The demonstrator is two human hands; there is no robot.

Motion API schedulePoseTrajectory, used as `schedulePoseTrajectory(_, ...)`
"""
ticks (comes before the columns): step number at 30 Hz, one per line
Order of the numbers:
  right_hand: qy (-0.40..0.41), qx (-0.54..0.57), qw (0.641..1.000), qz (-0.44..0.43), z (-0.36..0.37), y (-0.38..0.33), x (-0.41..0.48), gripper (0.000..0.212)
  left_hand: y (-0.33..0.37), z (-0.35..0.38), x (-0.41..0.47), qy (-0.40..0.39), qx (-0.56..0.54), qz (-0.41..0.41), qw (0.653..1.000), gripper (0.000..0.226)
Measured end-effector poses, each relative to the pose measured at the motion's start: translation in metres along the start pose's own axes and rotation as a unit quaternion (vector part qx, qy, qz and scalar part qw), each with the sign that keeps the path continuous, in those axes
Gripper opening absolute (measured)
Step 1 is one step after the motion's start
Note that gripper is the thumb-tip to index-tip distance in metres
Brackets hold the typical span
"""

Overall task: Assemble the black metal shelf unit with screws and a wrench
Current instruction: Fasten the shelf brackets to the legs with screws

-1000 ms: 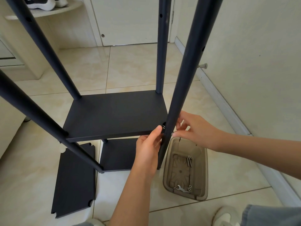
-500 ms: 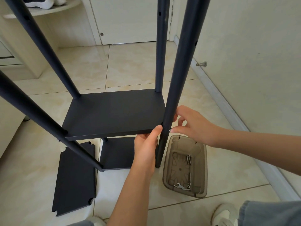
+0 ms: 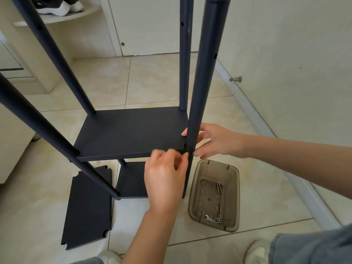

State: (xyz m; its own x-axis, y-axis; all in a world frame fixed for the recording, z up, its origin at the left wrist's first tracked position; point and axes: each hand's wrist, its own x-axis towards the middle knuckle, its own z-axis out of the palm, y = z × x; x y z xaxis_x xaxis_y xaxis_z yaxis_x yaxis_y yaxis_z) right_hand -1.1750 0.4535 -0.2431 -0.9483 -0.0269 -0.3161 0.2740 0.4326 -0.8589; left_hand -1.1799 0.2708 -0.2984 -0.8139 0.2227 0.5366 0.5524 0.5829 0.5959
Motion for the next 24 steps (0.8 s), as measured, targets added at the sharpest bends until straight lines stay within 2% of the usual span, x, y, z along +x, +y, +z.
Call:
schedulePoseTrajectory(1, 0.002, 0.005, 1.0, 0.003, 0.0, 0.0, 0.001, 0.069, 0.0, 0.0, 0.003, -0.002, 0.004, 0.038, 0.999, 0.018)
schedulePoseTrajectory(2, 0.005, 0.007, 1.0, 0.005, 0.0, 0.001, 0.001, 0.07, -0.001, 0.001, 0.007, -0.023, 0.014, 0.057, 0.998, 0.025)
schedulePoseTrajectory(5, 0.014, 0.011, 1.0, 0.011, -0.001, 0.004, 0.004, 0.07, -0.001, 0.004, 0.018, -0.097, 0.028, 0.061, 0.993, 0.044)
schedulePoseTrajectory(11, -0.003, 0.035, 0.999, 0.038, -0.006, 0.009, 0.007, 0.066, -0.007, 0.007, 0.036, -0.169, 0.003, 0.059, 0.984, 0.037)
schedulePoseTrajectory(14, -0.019, 0.077, 0.994, 0.074, -0.011, 0.01, 0.011, 0.056, -0.009, 0.008, 0.038, -0.175, 0.004, 0.057, 0.983, 0.036)
schedulePoseTrajectory(16, 0.012, 0.122, 0.986, 0.113, -0.008, 0.009, 0.016, 0.045, -0.009, 0.009, 0.037, -0.171, -0.001, 0.056, 0.984, 0.034)
schedulePoseTrajectory(19, 0.062, 0.116, 0.981, 0.144, 0.003, 0.003, 0.025, 0.033, -0.007, 0.01, 0.034, -0.168, 0.001, 0.058, 0.984, 0.031)
schedulePoseTrajectory(24, -0.001, 0.11, 0.981, 0.157, 0.007, -0.006, 0.028, 0.037, -0.009, 0.009, 0.031, -0.15, 0.027, 0.093, 0.984, 0.037)
